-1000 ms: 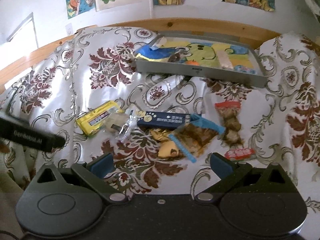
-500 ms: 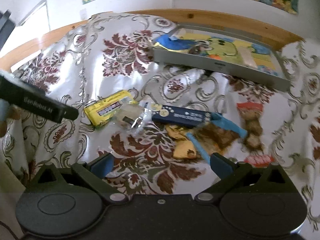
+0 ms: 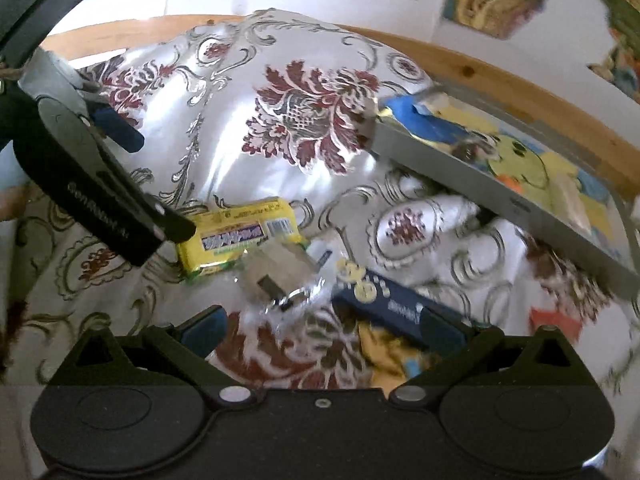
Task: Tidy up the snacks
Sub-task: 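Move right tool toward clear-wrapped round cake while left tool approaches yellow biscuit packet, then close right tool on clear-wrapped cake while left tool grasps yellow biscuit packet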
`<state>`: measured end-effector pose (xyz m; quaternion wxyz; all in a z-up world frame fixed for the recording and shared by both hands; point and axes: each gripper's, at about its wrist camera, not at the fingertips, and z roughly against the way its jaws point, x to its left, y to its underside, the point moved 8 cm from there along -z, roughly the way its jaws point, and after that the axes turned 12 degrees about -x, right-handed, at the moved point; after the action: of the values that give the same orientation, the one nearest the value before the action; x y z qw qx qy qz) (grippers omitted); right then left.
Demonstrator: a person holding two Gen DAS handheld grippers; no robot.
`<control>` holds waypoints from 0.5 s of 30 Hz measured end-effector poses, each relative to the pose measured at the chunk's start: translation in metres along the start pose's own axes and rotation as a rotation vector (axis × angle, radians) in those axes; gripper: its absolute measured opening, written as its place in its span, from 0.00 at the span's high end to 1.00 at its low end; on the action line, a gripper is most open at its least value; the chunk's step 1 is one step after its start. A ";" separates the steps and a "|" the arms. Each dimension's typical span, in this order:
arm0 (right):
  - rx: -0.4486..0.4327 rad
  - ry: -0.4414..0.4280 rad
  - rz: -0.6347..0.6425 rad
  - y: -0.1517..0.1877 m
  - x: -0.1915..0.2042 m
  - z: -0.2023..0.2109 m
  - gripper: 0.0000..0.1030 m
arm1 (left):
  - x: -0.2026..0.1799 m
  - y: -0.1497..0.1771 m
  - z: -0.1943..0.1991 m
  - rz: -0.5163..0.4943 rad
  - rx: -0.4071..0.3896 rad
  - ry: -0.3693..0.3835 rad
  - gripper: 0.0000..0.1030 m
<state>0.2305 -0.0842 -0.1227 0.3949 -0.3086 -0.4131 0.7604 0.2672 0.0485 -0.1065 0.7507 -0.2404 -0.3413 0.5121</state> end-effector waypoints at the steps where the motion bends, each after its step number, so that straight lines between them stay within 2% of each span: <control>1: -0.006 -0.005 0.016 -0.001 0.000 -0.004 0.01 | 0.000 0.000 -0.002 0.001 -0.001 0.008 0.00; 9: -0.025 -0.045 0.158 0.003 0.011 -0.031 0.07 | 0.005 -0.016 -0.006 0.035 -0.066 0.097 0.00; 15: -0.039 -0.082 0.240 0.002 0.025 -0.044 0.18 | 0.002 -0.019 -0.010 -0.066 -0.113 0.143 0.01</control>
<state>0.2526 -0.0467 -0.1492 0.2779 -0.3321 -0.4035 0.8060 0.2870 0.0436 -0.0995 0.7749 -0.3068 -0.3230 0.4484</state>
